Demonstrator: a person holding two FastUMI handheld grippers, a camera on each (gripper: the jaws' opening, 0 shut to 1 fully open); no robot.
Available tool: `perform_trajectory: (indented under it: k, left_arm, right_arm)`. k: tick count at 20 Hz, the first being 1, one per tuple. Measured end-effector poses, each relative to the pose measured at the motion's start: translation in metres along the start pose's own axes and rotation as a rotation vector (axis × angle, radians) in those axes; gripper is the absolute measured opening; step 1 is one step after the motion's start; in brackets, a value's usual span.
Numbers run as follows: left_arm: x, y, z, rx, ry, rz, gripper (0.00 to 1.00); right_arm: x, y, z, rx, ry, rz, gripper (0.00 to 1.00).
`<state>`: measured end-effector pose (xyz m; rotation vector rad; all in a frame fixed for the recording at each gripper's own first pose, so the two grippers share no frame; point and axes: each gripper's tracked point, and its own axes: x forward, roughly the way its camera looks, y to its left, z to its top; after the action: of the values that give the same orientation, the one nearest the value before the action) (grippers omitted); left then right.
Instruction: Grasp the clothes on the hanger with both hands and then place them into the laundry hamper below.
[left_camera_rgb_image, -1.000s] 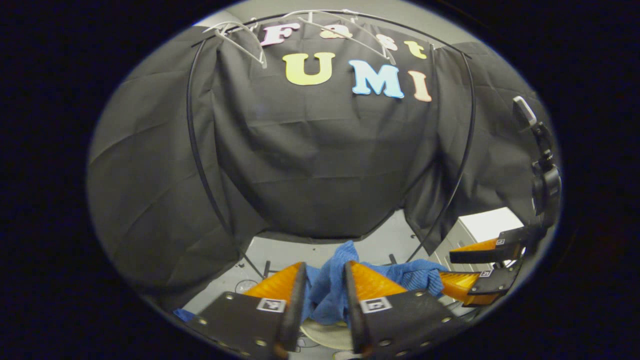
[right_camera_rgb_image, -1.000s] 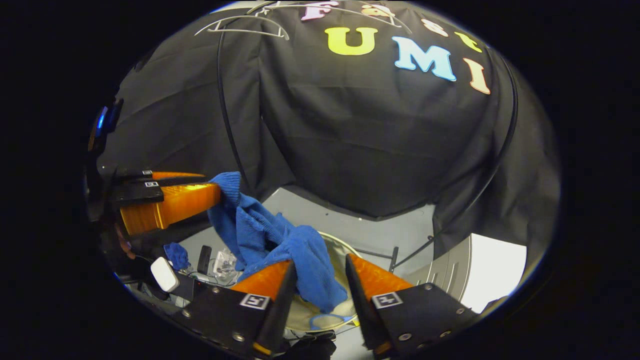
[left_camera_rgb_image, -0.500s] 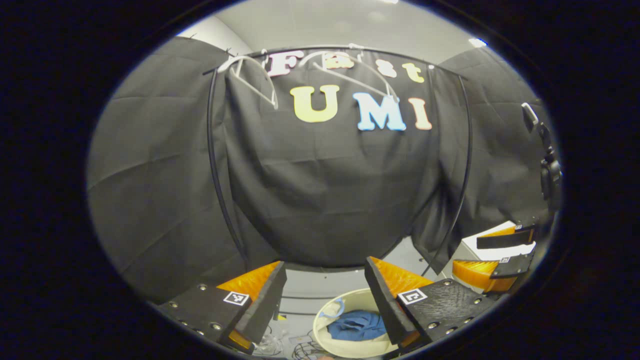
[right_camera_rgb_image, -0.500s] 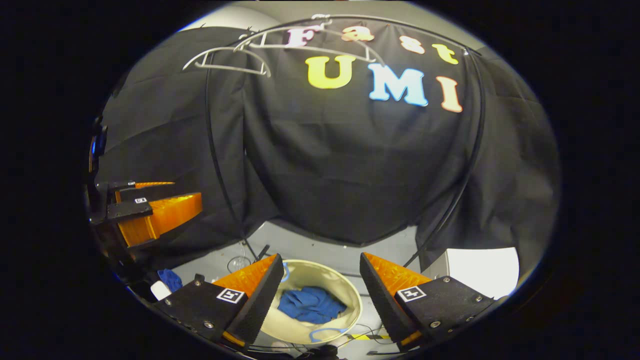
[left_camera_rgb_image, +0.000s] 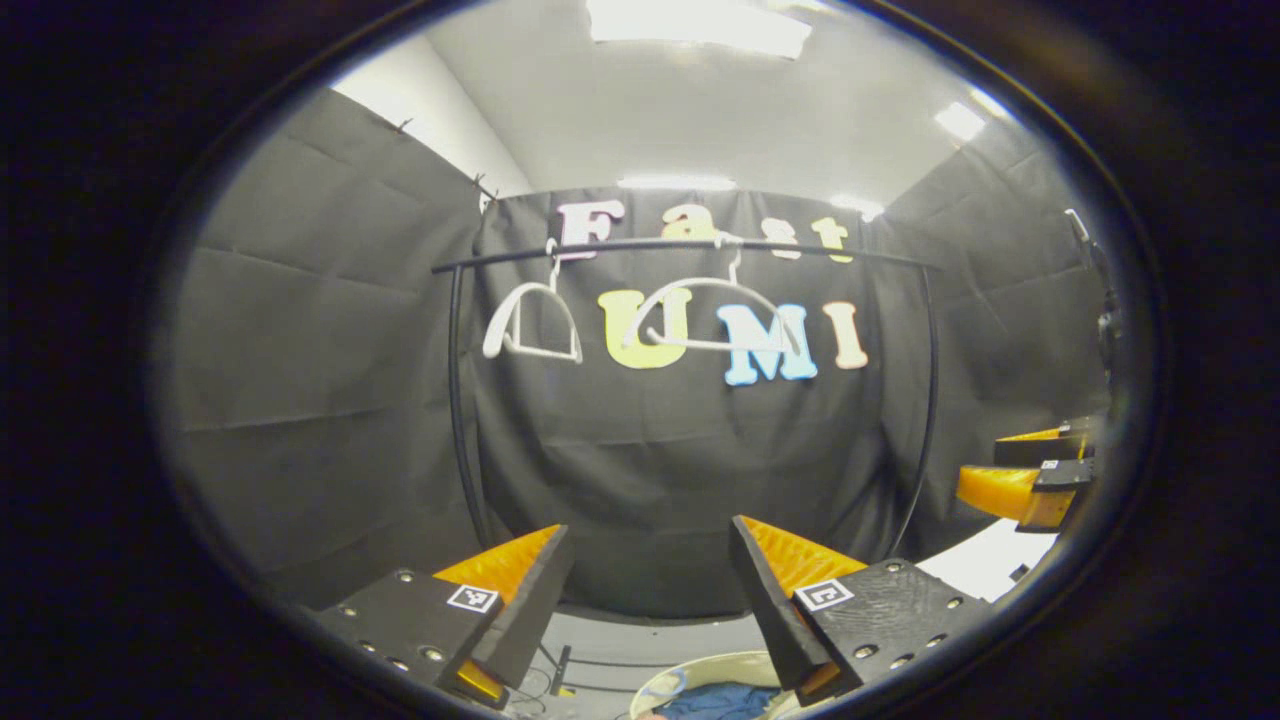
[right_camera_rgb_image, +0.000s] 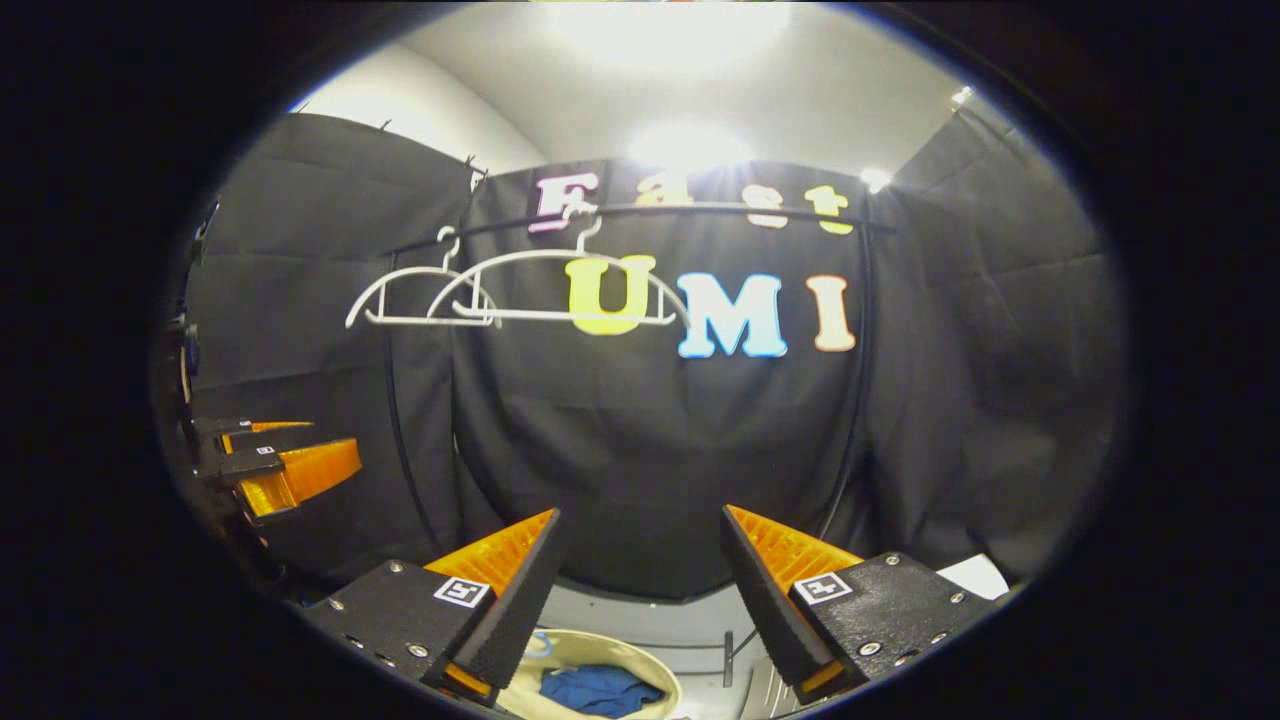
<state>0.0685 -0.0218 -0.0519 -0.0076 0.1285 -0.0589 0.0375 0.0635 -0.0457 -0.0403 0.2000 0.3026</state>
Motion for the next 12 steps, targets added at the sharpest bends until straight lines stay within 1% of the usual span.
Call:
perform_trajectory:
  k: [1, 2, 4, 5, 6, 7, 8, 12]
  left_arm:
    - [-0.005, -0.005, 0.01, -0.007, -0.02, 0.002, 0.96]
    - [-0.01, -0.008, 0.02, -0.011, -0.035, 0.007, 0.95]
    - [-0.026, -0.009, 0.033, -0.011, -0.063, 0.02, 0.91]
    - [-0.031, -0.011, 0.043, -0.01, -0.075, 0.025, 0.88]
    - [-0.037, -0.011, 0.051, -0.008, -0.092, 0.033, 0.91]
    - [-0.046, -0.012, 0.059, -0.001, -0.105, 0.043, 0.91]
    - [-0.053, -0.011, 0.067, 0.009, -0.117, 0.053, 0.96]
    - [-0.088, -0.014, 0.094, 0.028, -0.164, 0.081, 0.93]
  right_arm:
    - [-0.004, -0.009, 0.013, -0.015, -0.032, -0.011, 0.94]
    - [-0.008, -0.016, 0.024, -0.028, -0.056, -0.017, 0.93]
    - [-0.021, -0.027, 0.039, -0.026, -0.096, -0.019, 0.94]
    - [-0.027, -0.032, 0.046, -0.021, -0.116, -0.023, 0.93]
    - [-0.034, -0.038, 0.053, -0.017, -0.135, -0.03, 0.93]
    - [-0.041, -0.043, 0.059, -0.016, -0.151, -0.038, 0.94]
    - [-0.048, -0.047, 0.063, -0.012, -0.165, -0.045, 0.93]
    - [-0.074, -0.054, 0.073, 0.003, -0.213, -0.065, 0.94]
